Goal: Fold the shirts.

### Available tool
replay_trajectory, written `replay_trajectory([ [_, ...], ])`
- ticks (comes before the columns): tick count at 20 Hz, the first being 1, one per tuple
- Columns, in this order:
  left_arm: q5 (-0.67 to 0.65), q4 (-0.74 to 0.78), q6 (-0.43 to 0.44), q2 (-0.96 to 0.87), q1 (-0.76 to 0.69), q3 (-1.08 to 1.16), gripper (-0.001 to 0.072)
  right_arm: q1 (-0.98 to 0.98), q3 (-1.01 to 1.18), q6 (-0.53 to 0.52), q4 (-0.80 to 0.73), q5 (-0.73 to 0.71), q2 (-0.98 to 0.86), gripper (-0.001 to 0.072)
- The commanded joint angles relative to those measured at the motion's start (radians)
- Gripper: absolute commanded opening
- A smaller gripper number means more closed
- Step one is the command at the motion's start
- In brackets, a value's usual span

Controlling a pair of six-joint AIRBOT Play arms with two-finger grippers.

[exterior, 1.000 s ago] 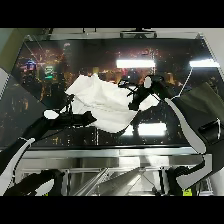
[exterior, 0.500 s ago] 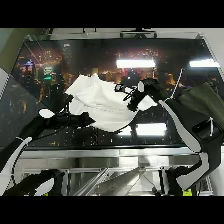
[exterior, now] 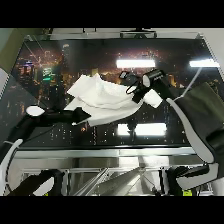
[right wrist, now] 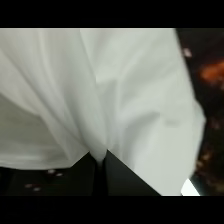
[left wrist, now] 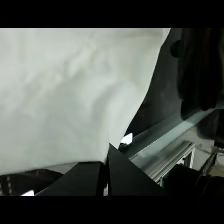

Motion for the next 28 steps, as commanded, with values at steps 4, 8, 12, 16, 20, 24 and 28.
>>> replay_trajectory([
  [4, -0.307, -0.053, 0.005, 0.258, 0.445, 0.332, 0.0021, -0.25, 0.098, 0.396, -0.004, 0.04, 0.362, 0.0018],
  [8, -0.454, -0.398, 0.117, 0.37, 0.735, 0.53, 0.0022, -0.457, 0.117, 0.408, 0.378, 0.031, 0.667, 0.002],
  [12, -0.477, -0.74, 0.151, 0.415, 0.902, 0.69, 0.0021, -0.564, 0.117, 0.464, 0.456, -0.149, 0.938, 0.002],
  [16, -0.48, -0.67, 0.146, 0.329, 0.858, 0.79, 0.0022, -0.571, 0.106, 0.461, 0.497, -0.177, 0.982, 0.002],
  [20, -0.426, -0.414, 0.172, 0.146, 0.629, 0.71, 0.0022, -0.569, 0.02, 0.437, 0.687, -0.087, 0.724, 0.002],
  [24, -0.206, -0.155, 0.237, -0.185, 0.372, 0.619, 0.0019, -0.517, -0.109, 0.456, 0.724, -0.159, 0.364, 0.0054],
  [28, -0.219, -0.116, 0.198, -0.588, 0.349, 0.819, 0.0575, -0.477, -0.113, 0.444, 0.758, -0.348, 0.021, 0.0617],
])
